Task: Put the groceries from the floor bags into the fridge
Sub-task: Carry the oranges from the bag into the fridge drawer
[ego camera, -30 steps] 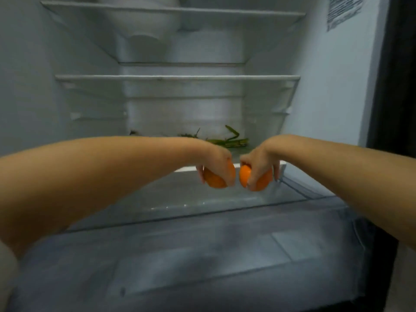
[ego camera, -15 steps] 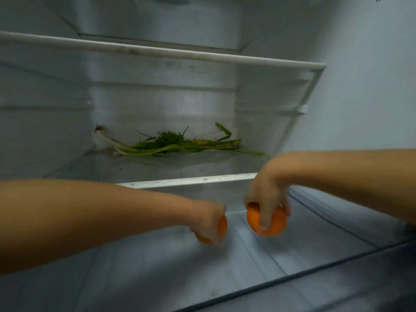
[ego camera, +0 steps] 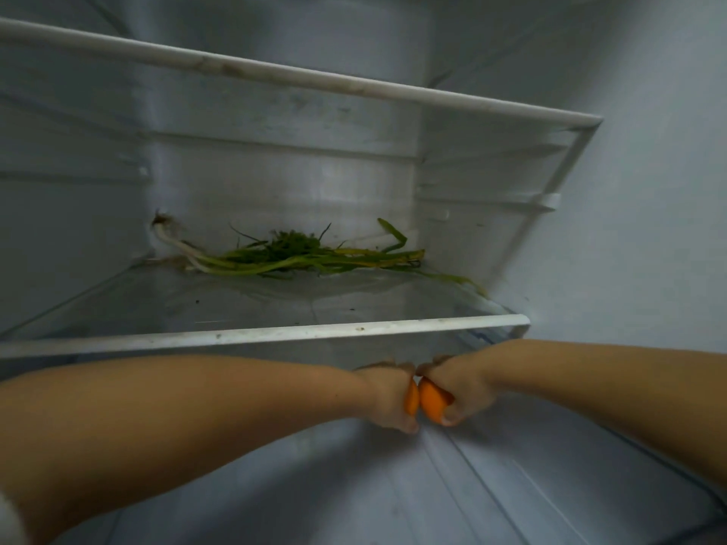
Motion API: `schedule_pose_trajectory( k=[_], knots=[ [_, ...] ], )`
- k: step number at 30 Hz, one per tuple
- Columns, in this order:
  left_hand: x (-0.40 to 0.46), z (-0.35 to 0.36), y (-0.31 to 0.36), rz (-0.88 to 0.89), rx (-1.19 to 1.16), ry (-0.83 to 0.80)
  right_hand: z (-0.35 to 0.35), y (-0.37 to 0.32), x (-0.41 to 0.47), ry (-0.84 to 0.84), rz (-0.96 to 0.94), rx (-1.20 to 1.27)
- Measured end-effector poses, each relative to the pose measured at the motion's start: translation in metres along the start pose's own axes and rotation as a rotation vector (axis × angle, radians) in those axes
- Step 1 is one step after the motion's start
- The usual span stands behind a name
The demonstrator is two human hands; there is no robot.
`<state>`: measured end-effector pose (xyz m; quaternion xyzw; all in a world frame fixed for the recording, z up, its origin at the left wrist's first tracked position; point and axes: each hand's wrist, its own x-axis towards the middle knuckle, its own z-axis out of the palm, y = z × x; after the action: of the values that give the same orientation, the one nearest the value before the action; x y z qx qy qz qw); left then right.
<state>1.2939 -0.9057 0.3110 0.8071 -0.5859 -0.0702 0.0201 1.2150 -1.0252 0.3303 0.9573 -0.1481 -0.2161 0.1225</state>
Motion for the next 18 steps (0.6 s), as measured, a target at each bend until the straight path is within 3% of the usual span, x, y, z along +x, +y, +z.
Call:
schedule_pose_trajectory(
  k=[4,8,11,14,18],
  knots=[
    [-0.013,-0.012,0.009,-0.026,0.100,-0.044,-0.019,0.004,-0.009,-0.070,0.103,-0.016],
    [-0.045,-0.041,0.025,-0.065,0.214,-0.115,-0.051,0.002,-0.051,-0.203,0.176,0.126],
    [-0.078,-0.062,0.037,-0.097,0.228,-0.197,-0.066,-0.011,-0.088,-0.179,0.198,0.263],
    [-0.119,-0.081,0.049,-0.196,0.156,-0.144,-0.076,-0.027,-0.123,-0.003,0.128,0.279],
    [-0.188,-0.100,0.071,-0.307,0.118,0.178,-0.078,-0.062,-0.177,0.436,-0.035,0.149]
  ],
)
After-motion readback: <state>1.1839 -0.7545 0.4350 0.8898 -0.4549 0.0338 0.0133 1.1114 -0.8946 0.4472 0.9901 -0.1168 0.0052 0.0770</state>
